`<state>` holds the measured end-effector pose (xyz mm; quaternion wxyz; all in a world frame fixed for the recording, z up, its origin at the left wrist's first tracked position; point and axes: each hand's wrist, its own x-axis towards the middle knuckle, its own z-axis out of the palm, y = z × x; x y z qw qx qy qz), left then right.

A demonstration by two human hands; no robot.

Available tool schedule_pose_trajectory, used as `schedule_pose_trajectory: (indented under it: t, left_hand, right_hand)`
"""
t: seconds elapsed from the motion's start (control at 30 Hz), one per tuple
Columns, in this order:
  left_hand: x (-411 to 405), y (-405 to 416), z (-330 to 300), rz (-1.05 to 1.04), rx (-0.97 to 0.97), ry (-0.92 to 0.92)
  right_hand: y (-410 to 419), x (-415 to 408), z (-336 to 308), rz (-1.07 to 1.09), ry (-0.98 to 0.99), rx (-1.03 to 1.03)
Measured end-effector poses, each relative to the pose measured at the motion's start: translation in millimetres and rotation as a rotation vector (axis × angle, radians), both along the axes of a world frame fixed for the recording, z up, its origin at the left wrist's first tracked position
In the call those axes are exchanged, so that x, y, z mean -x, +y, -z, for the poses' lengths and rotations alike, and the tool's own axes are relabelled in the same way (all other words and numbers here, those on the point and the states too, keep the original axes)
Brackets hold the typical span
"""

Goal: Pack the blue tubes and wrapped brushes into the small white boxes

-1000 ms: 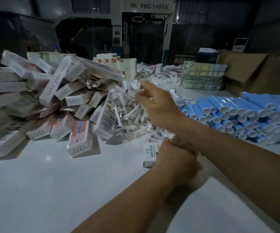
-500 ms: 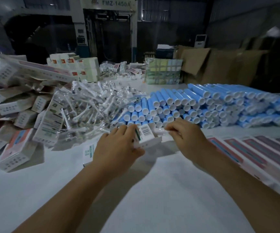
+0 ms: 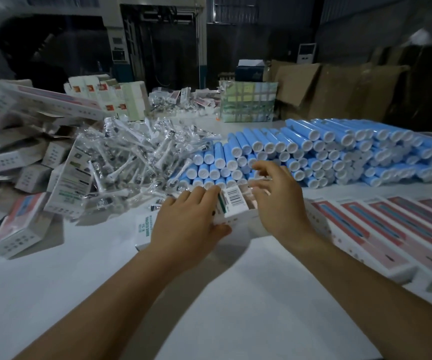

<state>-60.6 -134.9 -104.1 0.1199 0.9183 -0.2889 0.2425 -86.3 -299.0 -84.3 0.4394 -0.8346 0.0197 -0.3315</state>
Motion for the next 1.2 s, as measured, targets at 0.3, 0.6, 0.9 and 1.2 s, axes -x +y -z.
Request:
schedule_pose_trajectory:
  t: [0.3, 0.6, 0.9, 1.2]
  left_hand:
    - [-11.3, 0.5, 3.5, -0.128, 0.083, -0.051]
    - [-8.1, -0.3, 3.5, -0.077, 0.024, -0.063]
    - [-13.8, 4.4, 1.0, -0.15, 0.096, -0.015]
    - [-8.8, 0.5, 4.6, -0.145, 0.037, -0.099]
  right_hand:
    - [0.0, -1.1, 0.3, -0.108, 0.069, -0.257]
    - [6.0, 2.7, 5.5, -0.221, 0.076, -0.189]
    - [0.9, 8.0, 11.9, -0.014, -0.03, -0.226]
    - [18.2, 9.8, 19.6, -0.164, 0.024, -0.283]
